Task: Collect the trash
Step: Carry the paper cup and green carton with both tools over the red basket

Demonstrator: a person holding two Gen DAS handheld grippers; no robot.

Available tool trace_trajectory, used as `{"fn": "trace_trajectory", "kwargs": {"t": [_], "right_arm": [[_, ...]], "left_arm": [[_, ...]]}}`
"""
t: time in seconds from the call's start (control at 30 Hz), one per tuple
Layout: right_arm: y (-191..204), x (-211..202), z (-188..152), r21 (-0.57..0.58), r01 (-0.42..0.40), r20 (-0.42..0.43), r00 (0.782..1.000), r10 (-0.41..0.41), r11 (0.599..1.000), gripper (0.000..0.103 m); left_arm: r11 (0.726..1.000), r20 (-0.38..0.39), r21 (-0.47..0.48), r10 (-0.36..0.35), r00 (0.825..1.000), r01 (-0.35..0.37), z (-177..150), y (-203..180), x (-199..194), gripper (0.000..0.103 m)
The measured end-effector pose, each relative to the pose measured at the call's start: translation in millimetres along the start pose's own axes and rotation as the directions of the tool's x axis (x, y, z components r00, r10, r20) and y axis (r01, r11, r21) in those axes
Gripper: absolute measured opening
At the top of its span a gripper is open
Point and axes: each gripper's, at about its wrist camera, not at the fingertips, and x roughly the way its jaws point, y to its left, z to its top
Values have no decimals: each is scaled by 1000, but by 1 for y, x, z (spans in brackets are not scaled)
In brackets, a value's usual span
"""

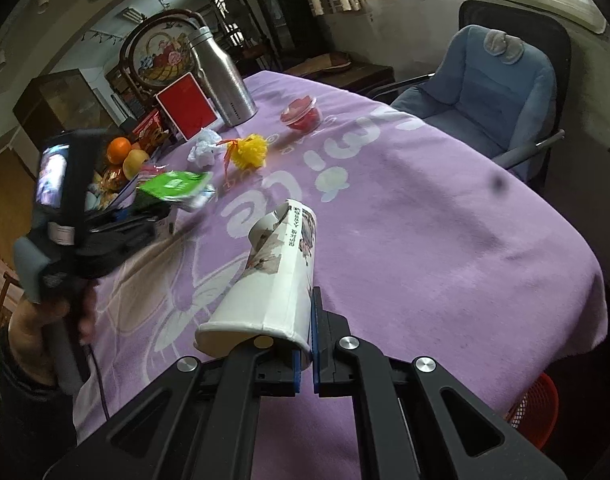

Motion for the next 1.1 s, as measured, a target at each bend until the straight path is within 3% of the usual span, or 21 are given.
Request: {"fn": "trace_trajectory", "kwargs": {"t": [0.07,0.13,0.2,0.3,0.4,0.67,0.97,1.1], "right_arm": [[-1,-2,-1,6,3,3,1000,-3,1000,4],[-2,-4,-3,12,2,2,1000,-2,1000,4],[-1,-7,-6,16,-1,5,1000,1,1000,4],[2,-15,-12,22,-8,17,1000,8,1000,4],[2,-26,-19,24,-7,35,999,6,1000,4],[-23,-76,-42,53,8,108,994,-13,999,4],[-88,-128,-83,146,57,139,987,-78,988,4],[-115,-145,-104,182,88,139,984,-115,979,4]], "left_arm": [[992,0,-98,-84,996,83,-7,19,-13,21],[958,-10,-191,-222,975,216,-15,35,-22,21],[927,-9,-238,-300,954,290,-24,42,-30,21],[909,-12,-234,-358,934,345,-35,36,-40,21],[900,-17,-214,-391,920,379,-42,22,-49,21],[900,-18,-140,-419,908,412,-55,-24,-77,21],[864,-20,-9,-504,863,504,-57,-93,-115,21],[835,-41,53,-546,837,548,-61,-130,-131,21]]}}
